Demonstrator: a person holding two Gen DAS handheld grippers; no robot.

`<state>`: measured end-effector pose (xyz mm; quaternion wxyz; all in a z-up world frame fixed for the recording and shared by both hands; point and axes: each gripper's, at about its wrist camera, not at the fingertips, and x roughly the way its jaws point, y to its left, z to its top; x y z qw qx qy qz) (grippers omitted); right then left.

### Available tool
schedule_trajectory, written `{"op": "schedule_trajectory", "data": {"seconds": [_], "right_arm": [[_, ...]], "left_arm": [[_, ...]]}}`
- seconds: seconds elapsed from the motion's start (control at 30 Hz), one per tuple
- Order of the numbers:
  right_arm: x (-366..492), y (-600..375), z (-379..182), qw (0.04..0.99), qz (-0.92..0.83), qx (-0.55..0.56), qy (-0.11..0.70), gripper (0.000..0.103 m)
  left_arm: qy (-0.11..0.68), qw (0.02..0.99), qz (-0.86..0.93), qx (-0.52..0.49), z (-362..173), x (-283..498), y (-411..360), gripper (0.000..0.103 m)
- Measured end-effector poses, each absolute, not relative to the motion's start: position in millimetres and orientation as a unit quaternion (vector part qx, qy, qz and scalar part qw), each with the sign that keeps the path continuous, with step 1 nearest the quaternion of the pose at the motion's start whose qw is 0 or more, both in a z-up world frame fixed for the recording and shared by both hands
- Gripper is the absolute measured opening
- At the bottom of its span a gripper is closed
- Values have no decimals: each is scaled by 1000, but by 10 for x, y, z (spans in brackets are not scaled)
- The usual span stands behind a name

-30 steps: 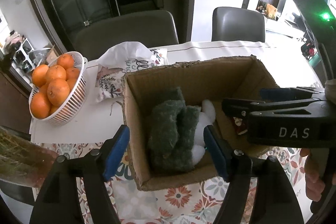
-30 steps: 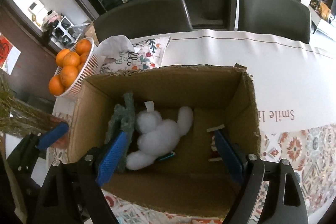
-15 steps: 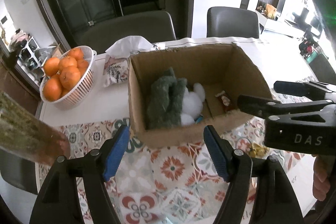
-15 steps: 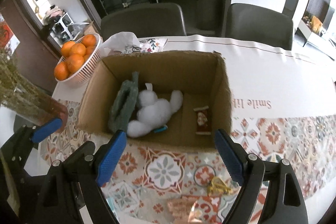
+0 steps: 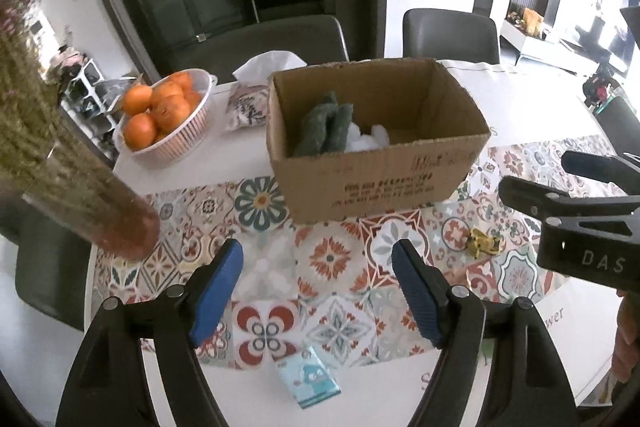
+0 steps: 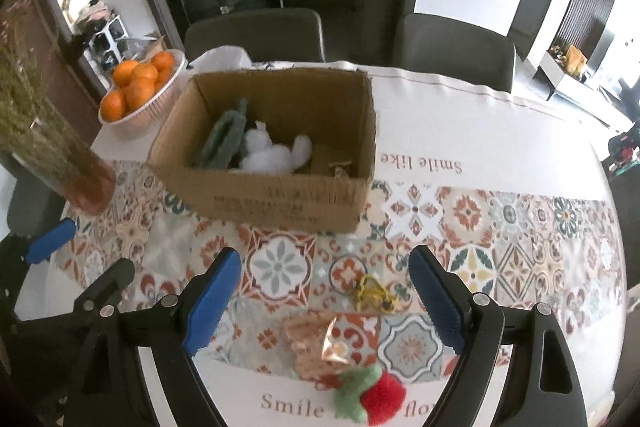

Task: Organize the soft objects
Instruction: 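Move left tool to the blue tissue pack while right tool approaches the brown snack packet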

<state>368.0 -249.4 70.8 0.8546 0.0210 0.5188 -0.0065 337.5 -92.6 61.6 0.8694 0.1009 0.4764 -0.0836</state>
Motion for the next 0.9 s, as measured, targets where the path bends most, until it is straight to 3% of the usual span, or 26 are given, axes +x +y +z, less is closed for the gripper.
{"op": "schedule_trajectory", "data": {"seconds": [0.47,0.9], "right_arm": [[3200,-2175,305,821,41,-47,567,87],[3118,-1916,-269,786,64,-75,610,87]], "left_arm": [[476,878,-16,50,305,2854,-612,89],[557,830,15,-6,-307,2743,-361,89]]}}
